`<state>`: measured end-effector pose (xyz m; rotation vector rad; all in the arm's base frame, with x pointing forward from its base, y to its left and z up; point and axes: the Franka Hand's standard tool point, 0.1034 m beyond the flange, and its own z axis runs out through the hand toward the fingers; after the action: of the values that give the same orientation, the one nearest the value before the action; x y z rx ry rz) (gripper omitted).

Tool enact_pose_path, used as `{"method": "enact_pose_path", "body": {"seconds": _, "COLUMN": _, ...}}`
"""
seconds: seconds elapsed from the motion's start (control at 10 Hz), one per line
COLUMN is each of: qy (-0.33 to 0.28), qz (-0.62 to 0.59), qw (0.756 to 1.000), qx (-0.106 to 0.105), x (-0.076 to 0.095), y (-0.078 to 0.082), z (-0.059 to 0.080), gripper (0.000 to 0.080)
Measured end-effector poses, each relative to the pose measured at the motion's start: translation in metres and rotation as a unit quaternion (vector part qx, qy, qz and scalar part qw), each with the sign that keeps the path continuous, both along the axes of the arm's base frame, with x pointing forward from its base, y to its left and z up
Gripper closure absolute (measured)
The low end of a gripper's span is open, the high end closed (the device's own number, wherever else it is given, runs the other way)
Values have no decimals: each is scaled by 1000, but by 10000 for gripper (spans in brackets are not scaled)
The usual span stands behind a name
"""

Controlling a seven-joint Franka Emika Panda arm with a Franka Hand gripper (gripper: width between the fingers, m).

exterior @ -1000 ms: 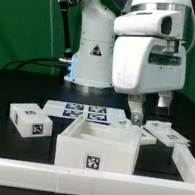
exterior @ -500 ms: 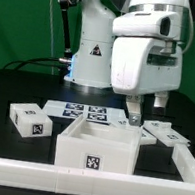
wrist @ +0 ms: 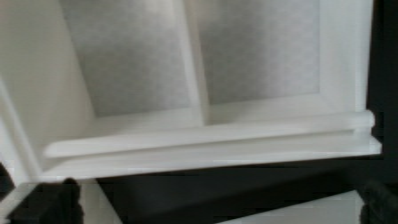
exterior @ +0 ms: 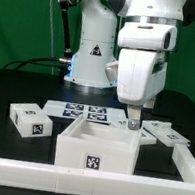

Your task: Assemble cabinet

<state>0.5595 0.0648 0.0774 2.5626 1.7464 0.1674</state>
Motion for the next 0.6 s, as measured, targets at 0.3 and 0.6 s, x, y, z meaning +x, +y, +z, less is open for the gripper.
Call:
{"method": "enact_pose_path", "body": {"seconds": 0.3, "qy": -1, "qz": 9, "qw": 1000, "qx": -2, "x": -2, "y": 0, "z": -1, "gripper": 3}}
{"method": "enact_pose_path", "body": {"seconds": 0.6, "qy": 0, "qz": 68, "qw": 997, "qx": -22, "x": -31, "y": 3, "z": -9, "gripper": 3}}
